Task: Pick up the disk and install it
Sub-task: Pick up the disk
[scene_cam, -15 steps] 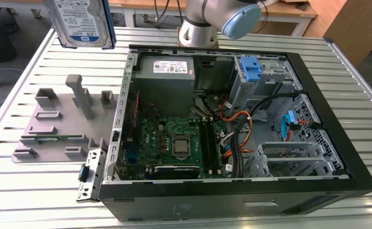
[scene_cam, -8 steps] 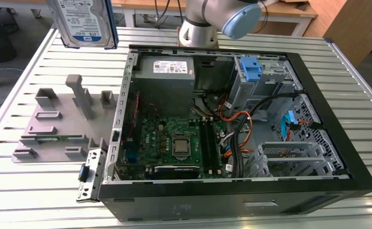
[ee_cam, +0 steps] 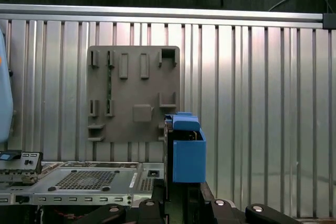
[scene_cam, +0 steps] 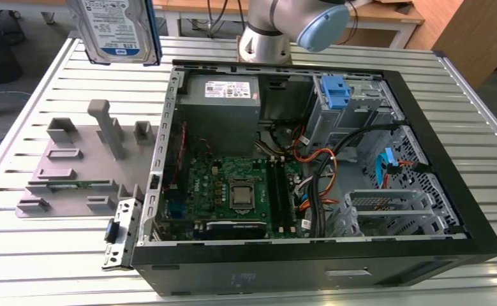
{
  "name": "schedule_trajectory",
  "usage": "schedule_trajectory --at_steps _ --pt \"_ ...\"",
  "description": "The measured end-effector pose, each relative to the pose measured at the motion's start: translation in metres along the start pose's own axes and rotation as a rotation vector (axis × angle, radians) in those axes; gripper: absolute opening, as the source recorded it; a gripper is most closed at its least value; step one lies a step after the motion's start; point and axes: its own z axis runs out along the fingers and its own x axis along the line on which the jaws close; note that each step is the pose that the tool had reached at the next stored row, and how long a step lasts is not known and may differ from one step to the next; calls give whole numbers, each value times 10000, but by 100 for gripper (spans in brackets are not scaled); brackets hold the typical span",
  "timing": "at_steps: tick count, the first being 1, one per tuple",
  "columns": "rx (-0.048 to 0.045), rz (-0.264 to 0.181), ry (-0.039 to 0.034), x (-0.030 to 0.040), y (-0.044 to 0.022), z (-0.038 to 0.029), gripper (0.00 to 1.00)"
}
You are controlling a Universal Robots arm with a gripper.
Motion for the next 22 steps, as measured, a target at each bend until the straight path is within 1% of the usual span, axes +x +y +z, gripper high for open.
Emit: schedule_trajectory --at_steps 16,22 --pt "0 -1 -48 0 -108 -2 35" --pt "0 -1 -70 0 -160 -2 35"
